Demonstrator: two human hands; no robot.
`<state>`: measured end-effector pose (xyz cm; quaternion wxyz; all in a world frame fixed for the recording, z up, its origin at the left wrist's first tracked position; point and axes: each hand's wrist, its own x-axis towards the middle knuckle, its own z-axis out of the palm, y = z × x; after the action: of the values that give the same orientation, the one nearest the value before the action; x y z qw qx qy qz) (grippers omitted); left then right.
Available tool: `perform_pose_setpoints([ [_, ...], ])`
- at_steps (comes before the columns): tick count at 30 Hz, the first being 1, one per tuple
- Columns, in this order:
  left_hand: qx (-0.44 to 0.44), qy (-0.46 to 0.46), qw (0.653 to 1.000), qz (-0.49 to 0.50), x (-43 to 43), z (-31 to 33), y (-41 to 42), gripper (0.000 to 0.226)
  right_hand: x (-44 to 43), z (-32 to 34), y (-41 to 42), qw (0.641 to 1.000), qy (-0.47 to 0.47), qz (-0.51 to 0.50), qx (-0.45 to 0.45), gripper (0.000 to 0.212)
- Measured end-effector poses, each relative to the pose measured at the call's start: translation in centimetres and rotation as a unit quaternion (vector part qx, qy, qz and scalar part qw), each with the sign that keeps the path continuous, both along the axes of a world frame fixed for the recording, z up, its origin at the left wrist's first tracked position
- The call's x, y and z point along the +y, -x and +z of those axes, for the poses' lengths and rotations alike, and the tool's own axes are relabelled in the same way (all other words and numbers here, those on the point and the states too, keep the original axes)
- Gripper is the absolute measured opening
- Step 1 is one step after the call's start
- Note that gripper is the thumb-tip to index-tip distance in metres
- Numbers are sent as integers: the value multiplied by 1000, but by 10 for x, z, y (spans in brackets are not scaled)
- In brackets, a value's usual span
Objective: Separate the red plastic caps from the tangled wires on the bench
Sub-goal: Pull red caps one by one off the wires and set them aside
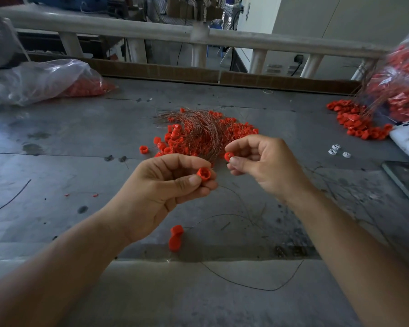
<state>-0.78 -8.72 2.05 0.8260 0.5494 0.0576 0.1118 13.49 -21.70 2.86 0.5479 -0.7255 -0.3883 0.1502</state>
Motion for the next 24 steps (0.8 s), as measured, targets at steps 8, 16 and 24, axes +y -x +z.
perform_pose_setpoints([
  [8, 4, -4, 1000, -1, 0, 1, 0, 20, -1, 3, 8, 997, -50, 35, 40, 27],
  [16, 9, -13, 1000, 3, -1, 1, -1, 23, -4, 6, 11, 991, -61, 62, 100, 12],
  [24, 10, -24, 999, 21, -2, 1, -2, 24, -2, 5, 14, 986, -61, 79, 131, 14],
])
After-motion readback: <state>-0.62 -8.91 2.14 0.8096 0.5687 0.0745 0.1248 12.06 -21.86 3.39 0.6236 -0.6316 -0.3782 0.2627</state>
